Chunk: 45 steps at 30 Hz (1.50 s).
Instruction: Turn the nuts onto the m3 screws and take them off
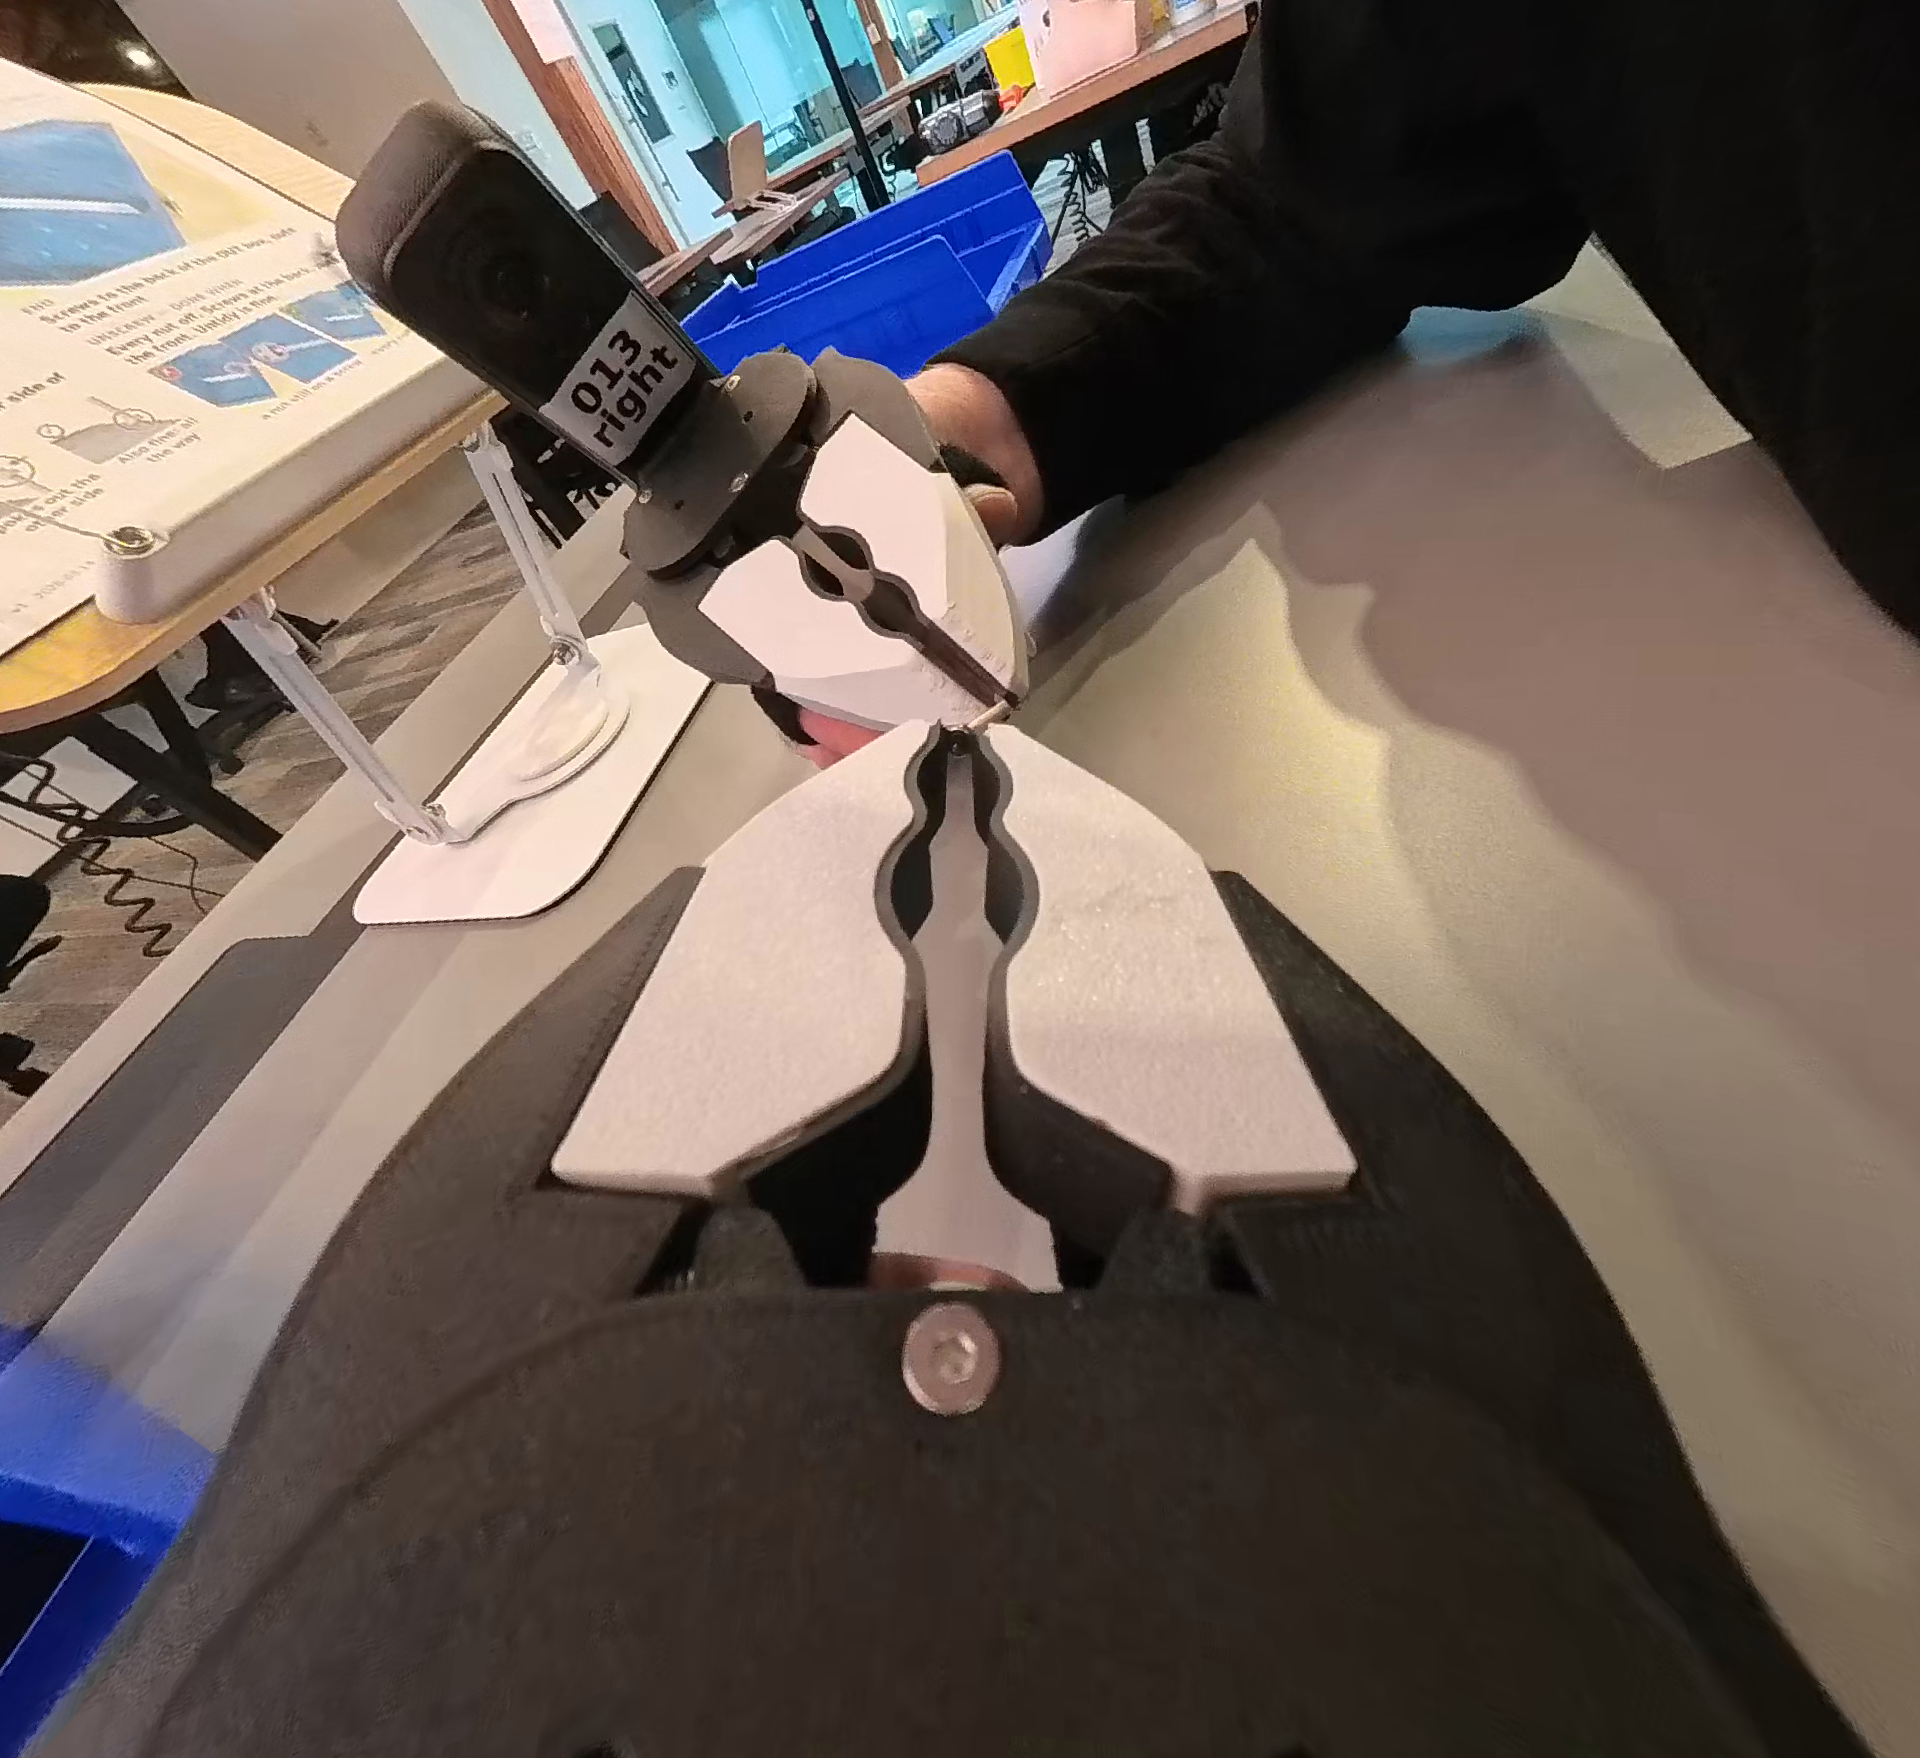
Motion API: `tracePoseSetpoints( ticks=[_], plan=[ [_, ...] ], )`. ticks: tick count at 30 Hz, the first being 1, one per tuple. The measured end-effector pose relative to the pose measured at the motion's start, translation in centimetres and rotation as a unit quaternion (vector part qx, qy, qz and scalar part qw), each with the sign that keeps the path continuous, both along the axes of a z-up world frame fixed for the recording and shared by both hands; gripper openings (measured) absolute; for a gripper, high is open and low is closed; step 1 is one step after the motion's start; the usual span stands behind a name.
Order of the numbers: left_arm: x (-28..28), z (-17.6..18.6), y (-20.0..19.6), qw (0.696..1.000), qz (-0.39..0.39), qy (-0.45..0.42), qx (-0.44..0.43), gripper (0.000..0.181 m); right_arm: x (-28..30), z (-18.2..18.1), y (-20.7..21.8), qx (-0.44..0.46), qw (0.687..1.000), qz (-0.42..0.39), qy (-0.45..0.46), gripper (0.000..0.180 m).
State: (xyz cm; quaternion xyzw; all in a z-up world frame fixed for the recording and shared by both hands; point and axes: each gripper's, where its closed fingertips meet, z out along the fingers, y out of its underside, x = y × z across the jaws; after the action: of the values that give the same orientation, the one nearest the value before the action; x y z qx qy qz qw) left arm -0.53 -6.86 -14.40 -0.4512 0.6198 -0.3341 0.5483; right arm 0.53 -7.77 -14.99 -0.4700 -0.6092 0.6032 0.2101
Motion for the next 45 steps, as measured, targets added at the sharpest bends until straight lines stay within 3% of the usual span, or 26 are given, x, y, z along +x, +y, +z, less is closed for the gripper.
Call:
tracePoseSetpoints(
  ticks=[45],
  plan=[
    [0.06, 0.10, -0.82, 0.999, -0.033, -0.008, -0.033, 0.004, -0.03, -0.03, -0.62, -0.009, 0.999, 0.030, 0.007, 0.000]
  ],
)
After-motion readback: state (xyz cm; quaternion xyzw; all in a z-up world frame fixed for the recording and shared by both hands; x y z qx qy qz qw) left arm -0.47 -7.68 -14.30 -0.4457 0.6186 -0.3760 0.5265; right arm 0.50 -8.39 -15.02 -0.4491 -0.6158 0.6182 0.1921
